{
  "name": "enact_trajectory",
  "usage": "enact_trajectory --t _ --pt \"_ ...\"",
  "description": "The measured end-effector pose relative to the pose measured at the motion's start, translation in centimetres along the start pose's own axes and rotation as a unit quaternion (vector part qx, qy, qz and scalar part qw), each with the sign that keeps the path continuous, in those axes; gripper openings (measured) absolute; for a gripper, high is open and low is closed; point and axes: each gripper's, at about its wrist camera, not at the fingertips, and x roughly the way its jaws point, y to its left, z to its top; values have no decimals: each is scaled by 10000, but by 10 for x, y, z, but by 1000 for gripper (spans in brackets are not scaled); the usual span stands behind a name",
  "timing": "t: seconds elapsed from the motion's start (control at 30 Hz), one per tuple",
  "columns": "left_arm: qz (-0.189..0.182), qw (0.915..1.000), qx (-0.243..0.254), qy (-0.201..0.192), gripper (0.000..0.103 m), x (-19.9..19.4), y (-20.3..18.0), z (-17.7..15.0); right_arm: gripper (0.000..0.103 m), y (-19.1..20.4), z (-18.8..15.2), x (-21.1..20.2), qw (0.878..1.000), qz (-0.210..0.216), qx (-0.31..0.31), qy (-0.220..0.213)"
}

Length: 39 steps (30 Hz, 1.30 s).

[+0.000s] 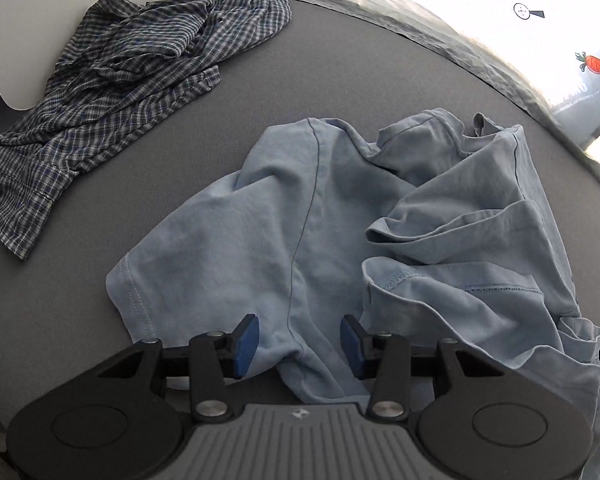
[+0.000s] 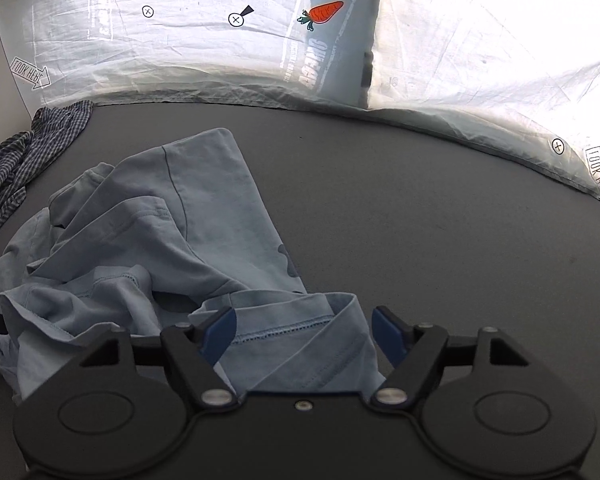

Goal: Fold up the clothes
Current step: 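Pull the light-blue T-shirt out of the pile with the left gripper and drop it, then grasp the T-shirt hem with the left gripper while the right gripper grasps the hem too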

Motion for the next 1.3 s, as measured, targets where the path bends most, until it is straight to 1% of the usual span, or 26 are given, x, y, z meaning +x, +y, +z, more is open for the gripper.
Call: enact_trajectory --t 0.03,0.1,0.17,0.23,0.27,0.33,0.4,0.5,0.53,0.57,0.6,0.63,0.67,0.73,0.8,0.87,0.9,0.93,0.97,1.0,1.07,1.1,1.17,1.23,1.27,1.3 --pt "35 10000 2 27 48 4 0 2 73 6 3 7 9999 34 -97 13" --pt "98 9999 20 98 49 13 -2 6 65 14 7 17 9996 78 -270 11" --pt "147 9997 58 200 50 22 -5 8 54 24 14 30 9982 267 -527 43" --pt "216 9993 97 281 52 29 -8 9 49 37 17 38 9948 477 -897 82" --pt "238 9992 111 299 52 31 -9 9 49 44 18 42 9923 581 -1091 101" --pt "258 9991 155 290 57 34 -11 9 49 59 17 47 9846 731 -1584 130" --pt "270 9990 202 282 60 35 -14 10 55 72 13 53 9741 717 -2142 111" --pt "269 9989 236 292 67 38 -16 11 56 85 9 62 9588 654 -2763 51" --pt "268 9989 242 301 69 38 -17 11 53 85 10 63 9564 738 -2824 -25" --pt "271 9988 250 315 71 39 -18 12 39 84 13 64 9558 819 -2822 -43" --pt "276 9988 250 327 72 39 -19 12 28 81 17 65 9575 869 -2748 -60" --pt "280 9987 248 339 72 39 -20 12 16 76 23 63 9623 907 -2559 -148" --pt "279 9987 238 357 72 39 -19 13 12 71 28 61 9666 1017 -2340 -224" --pt "295 9987 191 379 72 37 -19 14 10 50 42 50 9774 893 -1818 -604" --pt "326 9987 140 365 72 34 -18 15 9 23 56 38 9845 562 -1361 -957" --pt "375 9988 193 266 72 28 -22 15 8 -21 67 23 9877 -8 -780 -1351" --pt "404 9987 249 202 72 24 -25 15 8 -53 72 15 9876 -318 -377 -1492" --pt "438 9984 339 107 72 20 -30 15 8 -87 74 6 9860 -479 106 -1594" --pt "446 9981 421 31 72 15 -35 14 8 -121 72 -3 9815 -597 609 -1713" --pt "421 9979 489 -26 72 12 -40 14 8 -145 70 -10 9763 -747 944 -1798" --pt "301 9977 594 -100 72 9 -51 15 9 -194 63 -20 9647 -1414 1314 -1790" --pt "237 9975 660 -126 72 8 -58 14 10 -210 59 -21 9592 -1734 1422 -1724" --pt "157 9963 841 -118 72 9 -73 11 24 -250 46 -15 9472 -2433 1708 -1205" --pt "89 9945 1039 -88 72 10 -90 4 31 -276 25 -19 9388 -2632 2000 -968" --pt "51 9935 1137 -63 72 11 -96 1 39 -283 14 -23 9370 -2621 2112 -933" --pt "13 9925 1220 -43 72 11 -103 -3 43 -288 4 -28 9361 -2577 2211 -922"
